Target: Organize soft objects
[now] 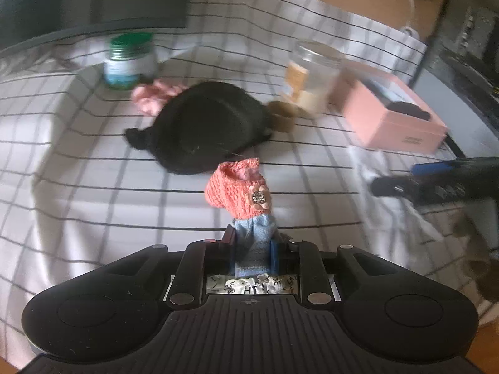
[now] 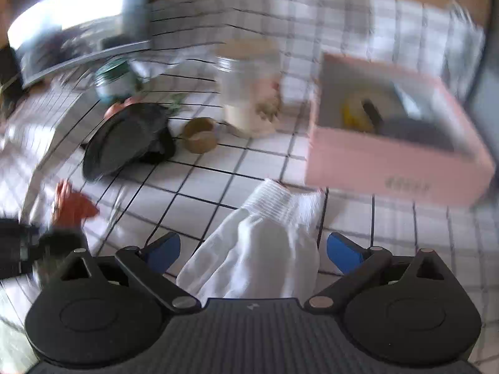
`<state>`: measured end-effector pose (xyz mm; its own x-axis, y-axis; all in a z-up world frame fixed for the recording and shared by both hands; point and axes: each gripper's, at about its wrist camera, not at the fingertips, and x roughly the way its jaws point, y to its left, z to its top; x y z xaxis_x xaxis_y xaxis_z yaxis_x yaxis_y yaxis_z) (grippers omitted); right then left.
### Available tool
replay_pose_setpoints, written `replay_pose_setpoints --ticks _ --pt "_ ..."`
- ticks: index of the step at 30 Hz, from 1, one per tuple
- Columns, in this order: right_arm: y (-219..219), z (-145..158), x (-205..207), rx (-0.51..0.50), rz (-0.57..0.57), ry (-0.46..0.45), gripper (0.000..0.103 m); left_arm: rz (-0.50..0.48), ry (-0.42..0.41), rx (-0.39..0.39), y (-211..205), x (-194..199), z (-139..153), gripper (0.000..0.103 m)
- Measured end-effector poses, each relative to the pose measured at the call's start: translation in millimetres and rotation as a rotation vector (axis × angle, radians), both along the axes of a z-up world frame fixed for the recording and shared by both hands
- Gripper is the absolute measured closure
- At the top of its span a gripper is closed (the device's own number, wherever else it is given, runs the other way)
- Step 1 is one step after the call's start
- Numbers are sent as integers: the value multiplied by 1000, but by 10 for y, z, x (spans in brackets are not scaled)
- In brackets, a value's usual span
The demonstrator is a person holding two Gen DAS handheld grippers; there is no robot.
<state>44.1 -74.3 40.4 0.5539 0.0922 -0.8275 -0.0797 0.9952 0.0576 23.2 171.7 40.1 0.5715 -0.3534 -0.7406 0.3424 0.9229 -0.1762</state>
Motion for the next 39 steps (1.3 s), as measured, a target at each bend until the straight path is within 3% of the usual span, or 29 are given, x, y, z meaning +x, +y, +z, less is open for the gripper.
replay_pose_setpoints --ticks 6,11,13,17,18,19,23,24,31,35,38,39 --pt "-29 -149 185 16 -96 75 1 -82 16 -28 -229 0 55 80" --pt "270 -218 156 -97 14 56 5 -109 59 -15 -302 49 21 80" --pt "344 -215 90 -134 59 19 15 -117 72 -18 -292 61 6 80" --pt "348 -100 19 -125 130 21 70 -135 94 -45 -291 111 1 79" --pt "327 -77 17 -125 135 32 81 -143 103 -50 -318 132 -1 79" --pt "302 -60 16 -124 132 41 83 -153 111 -52 -353 150 -5 79" --pt "3 102 -93 -94 63 67 86 -216 116 -55 -561 193 2 79" --pt "-79 172 -126 -95 62 109 86 -232 120 -57 -614 199 7 79" --pt "-717 1029 -499 -135 -62 -42 86 -402 120 -83 -1138 250 192 79" --pt "-947 1392 -612 -148 -131 -139 86 -508 67 -110 -1523 253 384 79" --pt "-1059 1521 -666 -161 -162 -188 86 -516 14 -111 -1767 389 544 79" --pt "-1089 1533 -686 -121 -191 -205 86 -504 -9 -109 -1842 470 607 79"
